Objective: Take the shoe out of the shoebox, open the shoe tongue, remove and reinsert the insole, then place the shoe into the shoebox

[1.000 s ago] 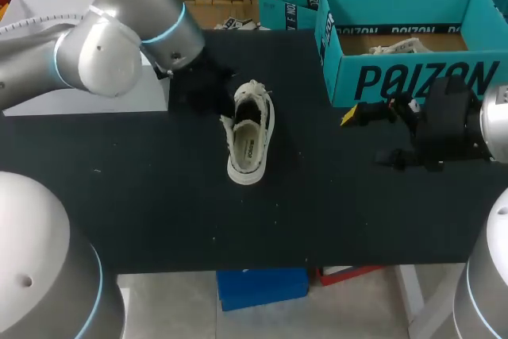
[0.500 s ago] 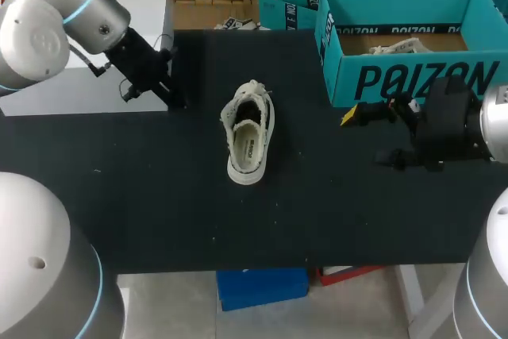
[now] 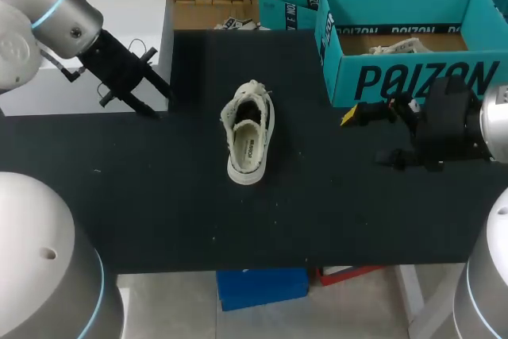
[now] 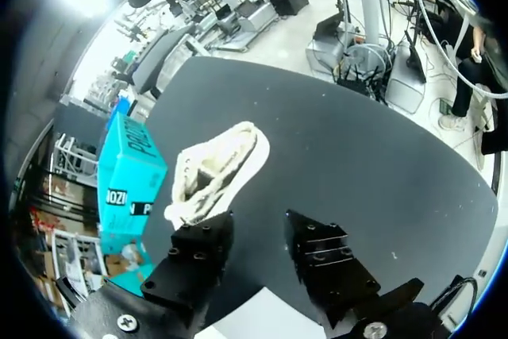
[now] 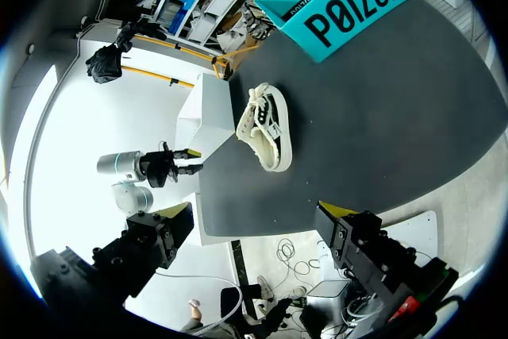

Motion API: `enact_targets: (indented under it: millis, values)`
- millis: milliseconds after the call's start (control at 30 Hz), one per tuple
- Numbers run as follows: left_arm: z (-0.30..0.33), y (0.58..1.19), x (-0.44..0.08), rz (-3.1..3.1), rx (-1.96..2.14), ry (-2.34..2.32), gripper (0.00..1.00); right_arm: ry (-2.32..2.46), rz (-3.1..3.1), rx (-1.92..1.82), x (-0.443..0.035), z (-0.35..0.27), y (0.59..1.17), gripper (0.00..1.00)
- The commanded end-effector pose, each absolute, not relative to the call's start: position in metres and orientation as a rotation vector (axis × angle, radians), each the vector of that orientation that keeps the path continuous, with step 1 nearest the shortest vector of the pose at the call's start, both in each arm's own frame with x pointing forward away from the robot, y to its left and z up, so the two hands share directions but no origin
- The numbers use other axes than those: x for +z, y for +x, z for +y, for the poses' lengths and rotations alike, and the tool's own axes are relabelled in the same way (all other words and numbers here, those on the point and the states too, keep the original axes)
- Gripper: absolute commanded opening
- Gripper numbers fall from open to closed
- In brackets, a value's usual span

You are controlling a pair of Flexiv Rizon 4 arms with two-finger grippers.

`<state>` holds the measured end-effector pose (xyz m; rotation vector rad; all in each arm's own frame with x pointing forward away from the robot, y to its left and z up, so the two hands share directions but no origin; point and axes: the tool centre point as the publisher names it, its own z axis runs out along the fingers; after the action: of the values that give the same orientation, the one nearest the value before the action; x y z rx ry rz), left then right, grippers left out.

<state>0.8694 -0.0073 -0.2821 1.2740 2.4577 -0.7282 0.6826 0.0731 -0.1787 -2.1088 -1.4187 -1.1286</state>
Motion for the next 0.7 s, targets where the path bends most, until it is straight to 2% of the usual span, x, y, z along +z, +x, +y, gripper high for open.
enact_targets:
  millis: [33,267,467,700]
  values:
    - [-0.007,0.869,-0.283,2.456,-0.724,1.275,1.00,-2.108,-1.419,-1.129,-0.178,0.073,0.682,1.00]
    - [-0.007,0.871,-0.285,2.467,-0.727,1.254,1.00,-2.108,-1.419,-1.129,-0.178,0.073,0.682,1.00]
    - [-0.002,0.876,-0.295,2.642,-0.996,0.974,1.00,-2.108,-1.419,-1.129,-0.178,0.073,0.682,1.00]
    - [0.011,0.867,-0.291,2.770,-1.094,0.729,1.00,-2.108,-1.419,-1.129,-0.178,0.073,0.682,1.00]
